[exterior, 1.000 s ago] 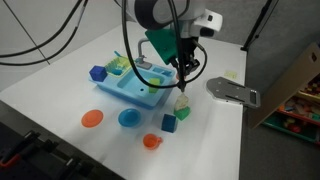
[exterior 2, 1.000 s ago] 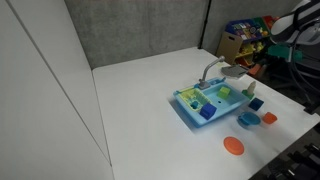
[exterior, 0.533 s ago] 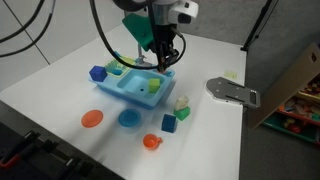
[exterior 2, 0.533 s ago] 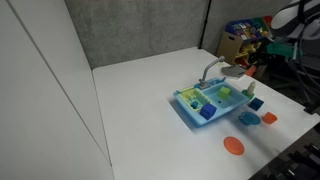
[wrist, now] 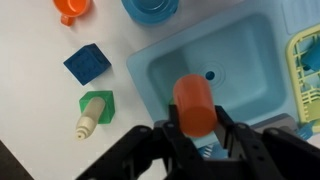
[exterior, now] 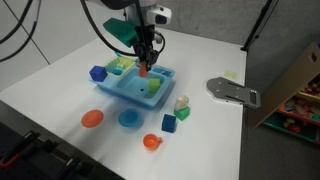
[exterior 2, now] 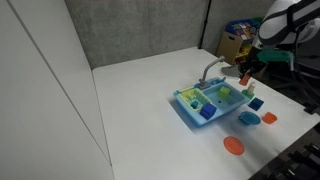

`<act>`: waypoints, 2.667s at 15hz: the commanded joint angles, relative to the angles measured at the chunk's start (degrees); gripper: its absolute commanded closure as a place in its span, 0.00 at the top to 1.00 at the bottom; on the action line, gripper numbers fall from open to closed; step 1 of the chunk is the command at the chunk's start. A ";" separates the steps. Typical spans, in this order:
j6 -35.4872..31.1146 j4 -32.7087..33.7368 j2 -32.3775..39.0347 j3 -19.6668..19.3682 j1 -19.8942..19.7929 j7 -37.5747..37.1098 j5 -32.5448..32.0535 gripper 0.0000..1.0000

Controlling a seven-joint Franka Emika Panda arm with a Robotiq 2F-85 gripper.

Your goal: Put the orange object on top of the light green block

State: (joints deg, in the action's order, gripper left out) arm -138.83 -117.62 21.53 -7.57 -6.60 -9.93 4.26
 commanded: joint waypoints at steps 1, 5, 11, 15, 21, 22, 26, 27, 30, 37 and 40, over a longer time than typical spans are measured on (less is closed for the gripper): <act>2.92 4.21 2.86 -1.32 2.42 -3.70 -4.81 0.14; 2.00 7.93 6.31 -1.77 3.46 -4.45 -8.03 0.14; 0.79 13.44 11.84 -1.84 3.23 -3.87 -8.15 0.14; 0.11 16.77 15.28 -1.78 3.30 -3.84 -7.82 0.14; -1.85 19.63 19.31 -1.92 4.03 -3.93 -7.89 0.14; -2.20 19.92 19.84 -1.96 4.18 -3.95 -7.89 0.14; -3.15 21.00 21.86 -2.02 4.23 -3.87 -7.48 0.14; -3.40 21.18 22.21 -2.07 4.18 -3.84 -7.43 0.14; -3.70 21.50 22.99 -2.32 4.10 -3.81 -7.32 0.14; -3.82 21.06 23.10 -2.13 4.08 -3.68 -6.93 0.27; -3.39 20.25 21.87 -1.77 3.70 -3.30 -6.38 0.73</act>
State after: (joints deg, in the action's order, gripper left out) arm -142.77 -97.71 44.06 -9.46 -2.78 -13.08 -2.86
